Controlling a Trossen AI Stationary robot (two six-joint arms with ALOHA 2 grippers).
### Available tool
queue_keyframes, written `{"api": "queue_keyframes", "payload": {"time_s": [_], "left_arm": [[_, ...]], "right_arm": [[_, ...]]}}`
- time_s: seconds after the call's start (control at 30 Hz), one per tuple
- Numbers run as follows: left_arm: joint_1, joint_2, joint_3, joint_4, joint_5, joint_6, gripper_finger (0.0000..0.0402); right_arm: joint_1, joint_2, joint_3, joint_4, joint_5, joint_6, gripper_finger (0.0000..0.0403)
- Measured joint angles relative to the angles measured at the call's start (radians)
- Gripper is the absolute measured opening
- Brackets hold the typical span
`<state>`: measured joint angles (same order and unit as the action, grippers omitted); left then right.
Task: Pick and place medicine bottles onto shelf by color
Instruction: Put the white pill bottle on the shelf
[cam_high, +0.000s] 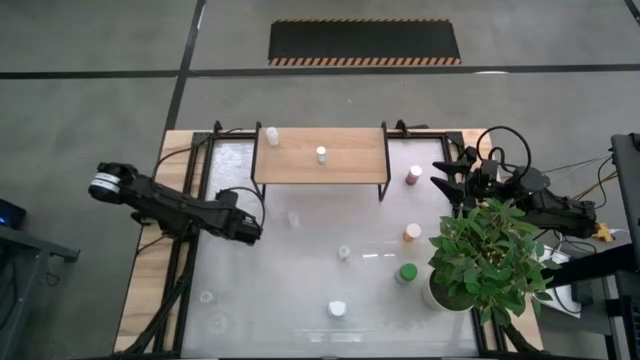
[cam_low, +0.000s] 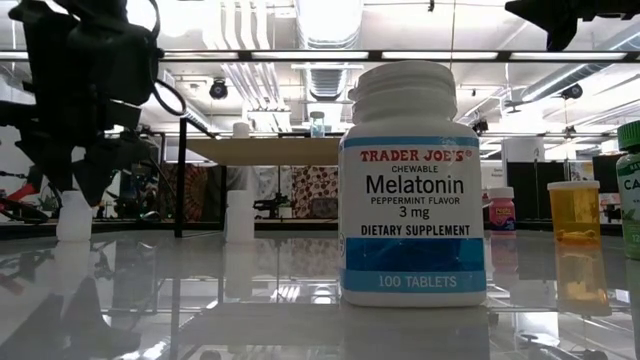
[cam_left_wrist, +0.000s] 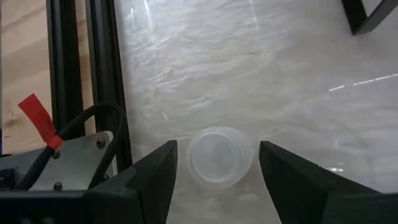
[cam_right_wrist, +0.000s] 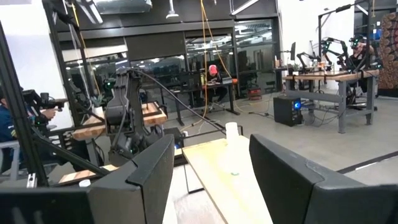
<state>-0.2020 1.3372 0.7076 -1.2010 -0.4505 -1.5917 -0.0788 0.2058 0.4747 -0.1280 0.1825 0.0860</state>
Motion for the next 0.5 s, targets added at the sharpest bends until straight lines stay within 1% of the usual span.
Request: {"api": "queue_keyframes", "payload": {"time_s": [0.2, 0.5], "left_arm": [[0.0, 0.02, -0.001, 0.016, 0.001, 0.008, 0.0204], [0.0, 0.017, -0.001, 0.014, 0.005, 0.003, 0.0139]], "right_arm": [[0.0, 0.0, 0.0, 0.001, 0.0, 0.0, 0.0201], [0.0, 0.0, 0.0, 0.002, 0.0, 0.0, 0.0201]]}}
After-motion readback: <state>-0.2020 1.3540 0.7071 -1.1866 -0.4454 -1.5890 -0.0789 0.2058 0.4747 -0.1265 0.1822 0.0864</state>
